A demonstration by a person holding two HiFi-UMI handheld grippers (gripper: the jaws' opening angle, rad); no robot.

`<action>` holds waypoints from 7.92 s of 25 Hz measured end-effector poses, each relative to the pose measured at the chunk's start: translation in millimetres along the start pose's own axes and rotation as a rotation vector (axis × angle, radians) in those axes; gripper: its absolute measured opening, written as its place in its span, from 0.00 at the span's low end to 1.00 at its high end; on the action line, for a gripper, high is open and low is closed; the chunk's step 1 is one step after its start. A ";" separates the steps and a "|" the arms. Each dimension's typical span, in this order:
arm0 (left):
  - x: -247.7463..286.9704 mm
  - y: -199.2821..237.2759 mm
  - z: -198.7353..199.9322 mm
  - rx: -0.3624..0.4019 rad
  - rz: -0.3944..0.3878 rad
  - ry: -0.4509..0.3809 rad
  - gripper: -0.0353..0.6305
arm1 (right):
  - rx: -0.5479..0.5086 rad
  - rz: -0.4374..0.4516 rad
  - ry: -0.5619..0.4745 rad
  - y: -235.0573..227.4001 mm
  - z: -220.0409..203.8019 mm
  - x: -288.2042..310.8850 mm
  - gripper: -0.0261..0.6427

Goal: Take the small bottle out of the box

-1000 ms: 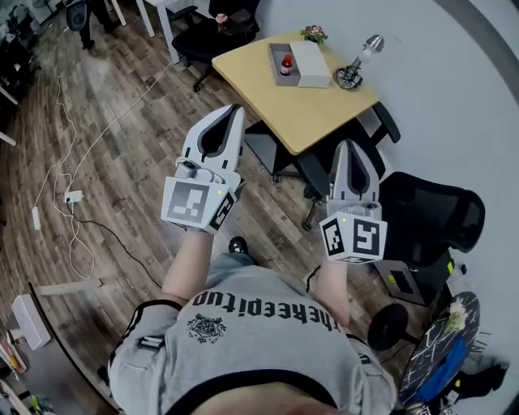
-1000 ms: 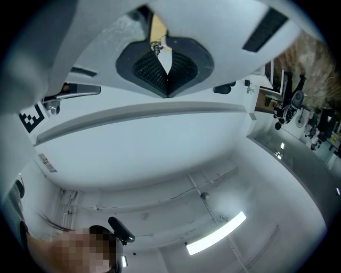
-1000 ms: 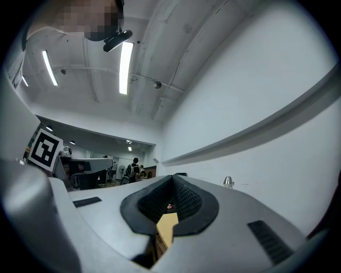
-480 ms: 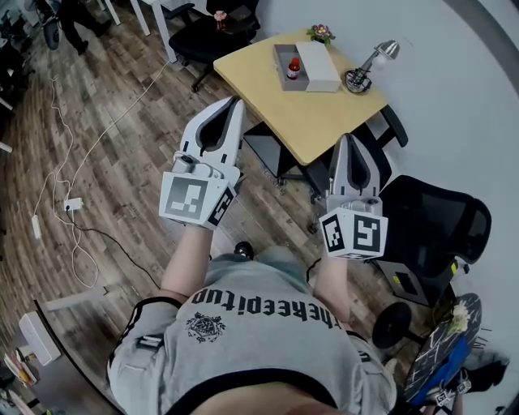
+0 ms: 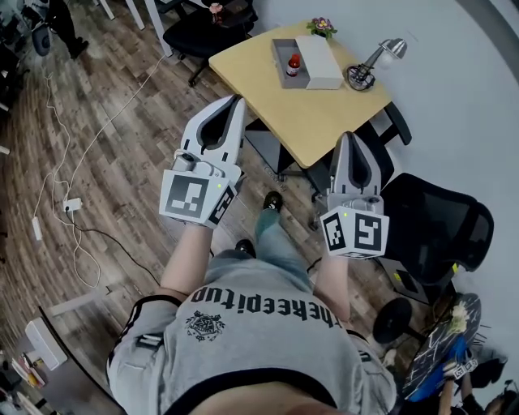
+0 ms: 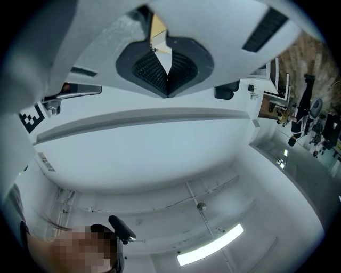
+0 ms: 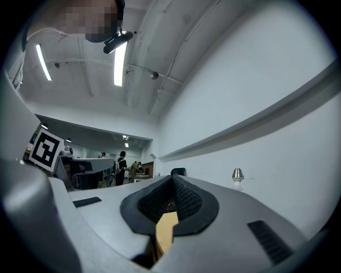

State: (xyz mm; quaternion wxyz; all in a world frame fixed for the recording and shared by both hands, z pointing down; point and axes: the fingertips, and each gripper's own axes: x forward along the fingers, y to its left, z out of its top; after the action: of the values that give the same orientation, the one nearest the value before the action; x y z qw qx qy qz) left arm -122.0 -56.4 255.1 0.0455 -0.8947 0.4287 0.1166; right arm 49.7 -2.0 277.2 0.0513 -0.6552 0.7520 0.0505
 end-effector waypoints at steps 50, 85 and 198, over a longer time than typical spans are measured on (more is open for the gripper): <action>279.5 65.0 -67.2 0.050 0.092 -0.002 0.06 | 0.017 0.127 -0.021 -164.2 -35.9 263.9 0.02; 367.0 86.5 -368.5 0.131 -0.505 0.794 0.30 | 0.072 0.031 0.355 -189.3 -186.2 357.0 0.02; 300.1 44.2 -166.5 0.008 -0.110 0.351 0.38 | -0.008 0.154 0.108 -157.3 -72.3 281.7 0.02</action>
State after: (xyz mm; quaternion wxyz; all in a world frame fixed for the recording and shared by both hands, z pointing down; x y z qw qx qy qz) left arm 53.5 -341.4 342.8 -0.0201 -0.9233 0.3810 -0.0455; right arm 166.3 -309.9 307.0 0.0040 -0.5975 0.8015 0.0222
